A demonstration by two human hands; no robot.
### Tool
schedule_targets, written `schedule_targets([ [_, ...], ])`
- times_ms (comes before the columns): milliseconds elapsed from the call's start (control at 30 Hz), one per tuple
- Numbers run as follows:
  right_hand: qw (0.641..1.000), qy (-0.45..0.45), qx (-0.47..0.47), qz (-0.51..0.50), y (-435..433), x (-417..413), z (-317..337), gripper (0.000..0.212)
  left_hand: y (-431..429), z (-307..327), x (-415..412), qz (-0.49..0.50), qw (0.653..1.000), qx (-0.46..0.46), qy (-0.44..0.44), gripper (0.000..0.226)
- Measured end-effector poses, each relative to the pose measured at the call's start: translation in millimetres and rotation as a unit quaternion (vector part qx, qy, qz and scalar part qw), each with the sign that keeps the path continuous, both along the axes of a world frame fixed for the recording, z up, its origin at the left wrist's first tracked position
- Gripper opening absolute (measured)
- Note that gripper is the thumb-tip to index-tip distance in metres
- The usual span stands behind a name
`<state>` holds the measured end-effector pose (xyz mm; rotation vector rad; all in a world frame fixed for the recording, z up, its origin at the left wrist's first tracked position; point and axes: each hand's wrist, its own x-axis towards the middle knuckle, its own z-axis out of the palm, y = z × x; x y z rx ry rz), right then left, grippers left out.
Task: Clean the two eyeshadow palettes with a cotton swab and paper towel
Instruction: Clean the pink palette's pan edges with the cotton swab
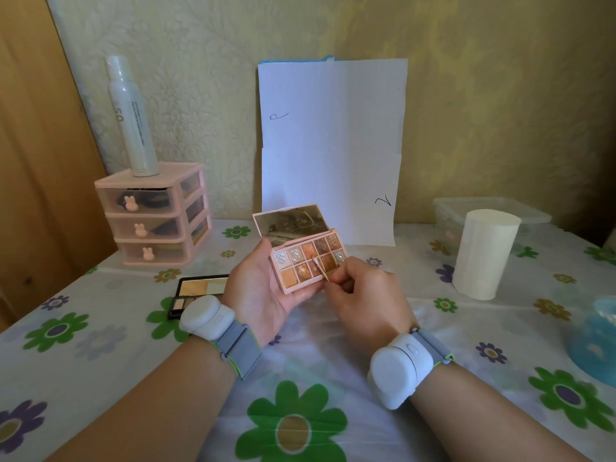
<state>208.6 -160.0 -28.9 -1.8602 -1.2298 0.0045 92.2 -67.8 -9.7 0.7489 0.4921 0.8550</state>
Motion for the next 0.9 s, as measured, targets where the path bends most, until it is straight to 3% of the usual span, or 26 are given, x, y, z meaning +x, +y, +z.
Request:
schedule_targets([
  [167,0.999,0.006,0.003,-0.041,-1,8,1,0.007,1,0,1,0.0,1.0,0.001,0.01,0.054],
  [400,1.0,-0.003,0.004,0.004,-1,0,0,0.008,2,-2,-1,0.002,1.0,0.006,0.002,0.053],
  [633,0.998,0.012,0.002,-0.057,-1,13,2,0.009,3,-1,1,0.007,1.0,-0.003,0.012,0.052],
  [900,1.0,-0.005,0.019,-0.024,-1,7,1,0.007,3,-1,1,0.008,1.0,0.016,0.013,0.051],
])
